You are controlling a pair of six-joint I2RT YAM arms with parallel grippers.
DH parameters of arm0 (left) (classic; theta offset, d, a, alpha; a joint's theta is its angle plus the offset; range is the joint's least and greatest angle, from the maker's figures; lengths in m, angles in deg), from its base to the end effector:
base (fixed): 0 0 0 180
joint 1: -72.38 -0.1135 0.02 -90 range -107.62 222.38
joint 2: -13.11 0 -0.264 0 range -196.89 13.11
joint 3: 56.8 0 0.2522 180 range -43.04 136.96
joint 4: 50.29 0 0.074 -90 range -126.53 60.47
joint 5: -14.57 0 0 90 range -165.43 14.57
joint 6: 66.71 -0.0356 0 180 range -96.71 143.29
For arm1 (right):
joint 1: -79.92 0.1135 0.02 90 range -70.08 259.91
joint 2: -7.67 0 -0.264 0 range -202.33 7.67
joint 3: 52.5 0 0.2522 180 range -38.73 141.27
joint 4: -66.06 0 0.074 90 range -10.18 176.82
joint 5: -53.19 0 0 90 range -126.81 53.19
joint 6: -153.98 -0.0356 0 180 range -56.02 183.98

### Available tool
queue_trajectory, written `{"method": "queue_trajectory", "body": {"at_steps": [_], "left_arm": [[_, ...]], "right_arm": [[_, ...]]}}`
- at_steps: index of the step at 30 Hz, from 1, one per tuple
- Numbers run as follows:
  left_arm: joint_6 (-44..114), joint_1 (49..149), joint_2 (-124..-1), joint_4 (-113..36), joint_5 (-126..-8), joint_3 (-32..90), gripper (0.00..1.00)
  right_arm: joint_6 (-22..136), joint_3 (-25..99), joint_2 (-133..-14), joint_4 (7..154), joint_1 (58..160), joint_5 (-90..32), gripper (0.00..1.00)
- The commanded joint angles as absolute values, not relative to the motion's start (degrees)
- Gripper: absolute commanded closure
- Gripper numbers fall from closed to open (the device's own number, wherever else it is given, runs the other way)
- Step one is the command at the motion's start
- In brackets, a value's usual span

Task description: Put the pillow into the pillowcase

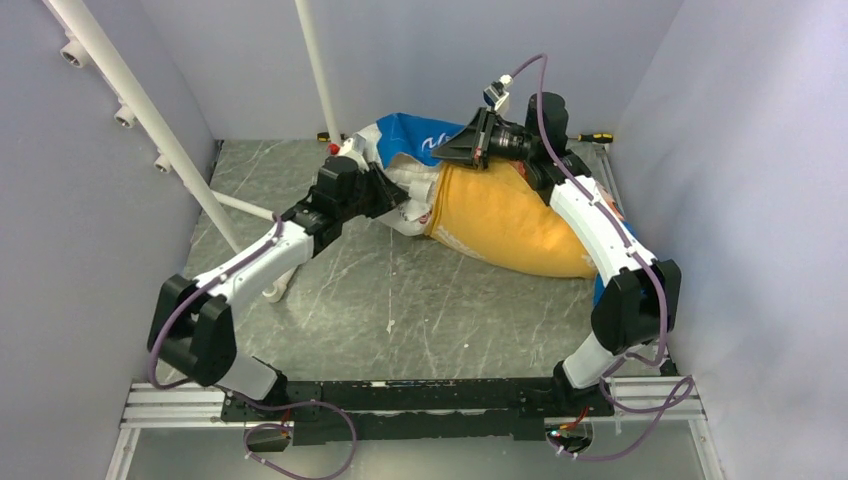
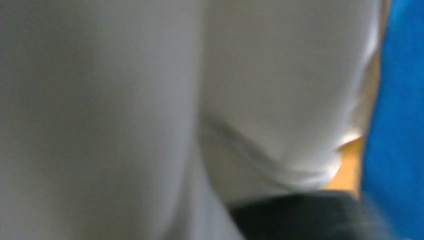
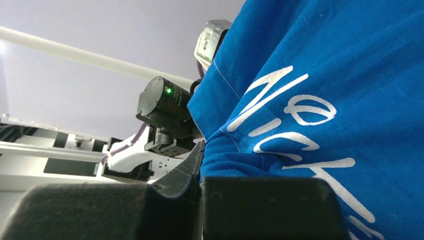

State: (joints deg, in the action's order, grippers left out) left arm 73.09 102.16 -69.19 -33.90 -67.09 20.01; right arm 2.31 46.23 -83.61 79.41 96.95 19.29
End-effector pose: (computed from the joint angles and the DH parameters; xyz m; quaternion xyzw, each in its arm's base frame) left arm 0.2900 -0.1719 0.3103 -0.1035 0.8208 -0.4038 0.3907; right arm 0.3445 0.1364 0.4005 -0.0425 0.7259 0.6448 0.2357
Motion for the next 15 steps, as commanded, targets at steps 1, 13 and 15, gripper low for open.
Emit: {"method": "queue_trajectory", "body": {"at_steps": [1, 13, 15], "left_arm": [[72.0, 102.0, -73.7, -45.7, -69.7, 25.8, 0.92], [70.5, 100.4, -78.0, -45.1, -66.2, 35.1, 1.0], [71.1, 100.4, -78.3, -45.2, -66.2, 34.8, 1.0]], "right_arm": [[9.4, 53.9, -85.3, 84.9, 97.2, 19.8, 1.0], [32.3, 58.6, -79.1, 106.6, 98.8, 4.0, 0.19], [35.8, 58.7, -78.0, 109.5, 99.9, 0.4, 0.19]]}}
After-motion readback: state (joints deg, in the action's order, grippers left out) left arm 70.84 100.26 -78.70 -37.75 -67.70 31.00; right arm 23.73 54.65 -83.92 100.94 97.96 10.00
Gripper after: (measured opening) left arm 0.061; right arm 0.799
